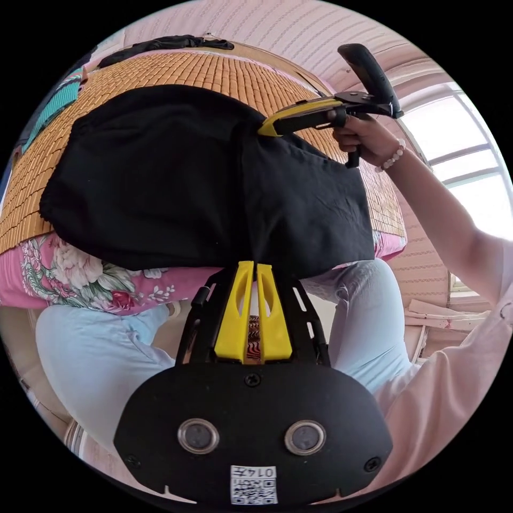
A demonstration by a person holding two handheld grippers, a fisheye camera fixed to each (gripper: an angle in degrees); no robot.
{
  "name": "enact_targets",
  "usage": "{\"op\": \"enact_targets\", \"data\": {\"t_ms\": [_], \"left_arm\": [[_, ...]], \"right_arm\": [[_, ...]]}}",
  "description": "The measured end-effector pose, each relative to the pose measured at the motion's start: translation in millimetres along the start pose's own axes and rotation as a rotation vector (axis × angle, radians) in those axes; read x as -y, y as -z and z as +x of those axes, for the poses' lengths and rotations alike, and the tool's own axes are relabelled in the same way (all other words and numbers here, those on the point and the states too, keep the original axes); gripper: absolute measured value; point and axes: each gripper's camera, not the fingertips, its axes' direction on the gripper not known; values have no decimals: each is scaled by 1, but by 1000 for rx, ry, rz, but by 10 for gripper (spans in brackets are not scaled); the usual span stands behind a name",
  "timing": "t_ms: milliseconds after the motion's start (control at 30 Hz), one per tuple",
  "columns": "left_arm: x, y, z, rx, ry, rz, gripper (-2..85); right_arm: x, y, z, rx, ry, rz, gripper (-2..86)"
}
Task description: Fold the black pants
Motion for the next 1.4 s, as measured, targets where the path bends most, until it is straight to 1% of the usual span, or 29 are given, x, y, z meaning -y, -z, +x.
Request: {"op": "enact_targets", "data": {"t_ms": [100,200,267,300,333,367,400,433,500,533,600,667,733,800,867,900,933,1033,1100,1167,1233,1333,1400], "left_arm": [[-3,40,7,-78,-46,90,-9],[-4,91,5,-54,-71,188,-9],[-8,121,-6,27,-52,251,-8],[-11,136,-16,113,-31,287,-7],[-14,146,-27,246,-13,315,-4],[-15,148,-34,317,7,321,-3],[-15,147,-51,425,46,317,5],[-15,142,-72,482,108,299,24],[-16,132,-100,479,186,249,60],[-17,128,-114,427,222,216,72],[-23,132,-117,360,219,241,83],[-30,139,-104,336,163,308,82],[-33,138,-71,314,27,369,71],[-30,123,-42,288,-70,355,59],[-25,99,-13,224,-165,309,44],[-23,80,6,178,-216,280,33],[-20,61,24,128,-261,245,17],[-15,24,64,68,-347,197,-4],[-12,6,82,98,-391,173,-8],[-9,-14,93,180,-424,136,-9],[-7,-49,100,298,-471,4,-10],[-13,-53,107,318,-536,35,-10],[-11,-48,111,311,-530,19,-10]], "right_arm": [[-1,23,-9,-30,49,46,6],[18,55,-22,-34,110,134,5],[57,74,-30,-26,144,217,8],[70,76,-32,-25,150,229,9],[98,73,-34,-23,148,245,12],[126,62,-34,-27,116,248,16],[138,53,-33,-26,102,250,19],[158,29,-27,-39,44,233,26],[175,-8,-11,-57,-89,132,41],[172,-20,-3,-56,-173,91,43],[150,-13,-2,-47,-196,144,42],[100,13,-2,-82,-239,215,30],[53,31,-5,-101,-287,238,20],[6,42,-15,-151,-335,217,14],[-44,42,-35,-198,-420,137,7],[-54,40,-42,-201,-441,116,5],[-68,34,-55,-195,-469,75,3],[-79,2,-89,-121,-473,-45,-2],[-77,-26,-104,-104,-454,-125,-3],[-72,-56,-116,-178,-431,-205,-3],[-67,-59,-123,-213,-400,-190,-4],[-56,-49,-119,-144,-411,-238,-4],[-45,-27,-118,-146,-408,-163,-4]]}}
